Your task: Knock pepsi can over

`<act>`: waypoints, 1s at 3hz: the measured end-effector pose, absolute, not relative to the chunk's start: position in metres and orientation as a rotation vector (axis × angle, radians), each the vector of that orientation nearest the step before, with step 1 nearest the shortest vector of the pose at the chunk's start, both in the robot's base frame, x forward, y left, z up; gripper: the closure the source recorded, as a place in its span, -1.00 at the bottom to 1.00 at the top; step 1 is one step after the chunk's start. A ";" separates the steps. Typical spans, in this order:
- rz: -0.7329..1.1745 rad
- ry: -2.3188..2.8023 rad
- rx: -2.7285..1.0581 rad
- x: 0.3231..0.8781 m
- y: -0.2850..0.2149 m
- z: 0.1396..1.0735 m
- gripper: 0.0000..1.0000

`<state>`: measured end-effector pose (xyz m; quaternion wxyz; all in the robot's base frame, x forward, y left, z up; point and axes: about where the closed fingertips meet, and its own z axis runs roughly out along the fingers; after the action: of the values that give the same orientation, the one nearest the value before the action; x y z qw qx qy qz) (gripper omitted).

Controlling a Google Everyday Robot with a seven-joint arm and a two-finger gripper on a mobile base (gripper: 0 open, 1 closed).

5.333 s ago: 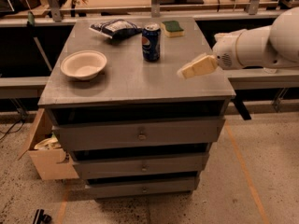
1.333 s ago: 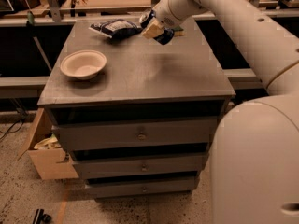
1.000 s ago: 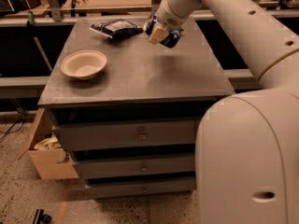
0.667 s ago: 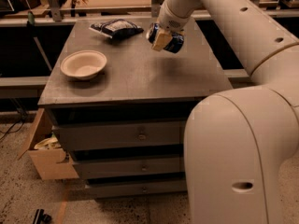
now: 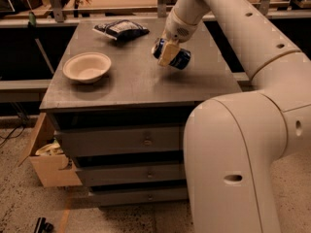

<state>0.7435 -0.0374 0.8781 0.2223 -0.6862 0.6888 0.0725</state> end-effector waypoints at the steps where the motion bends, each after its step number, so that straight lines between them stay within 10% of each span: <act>1: 0.275 1.922 -1.902 0.735 -0.034 0.871 -0.28; 3: 0.343 1.929 -1.872 0.726 -0.030 0.870 -1.00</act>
Offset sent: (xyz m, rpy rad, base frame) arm -0.0251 0.0039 -0.0012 0.0657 0.1072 0.0079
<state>0.7263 -0.0297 0.8702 0.2139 -0.6749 0.6953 0.1236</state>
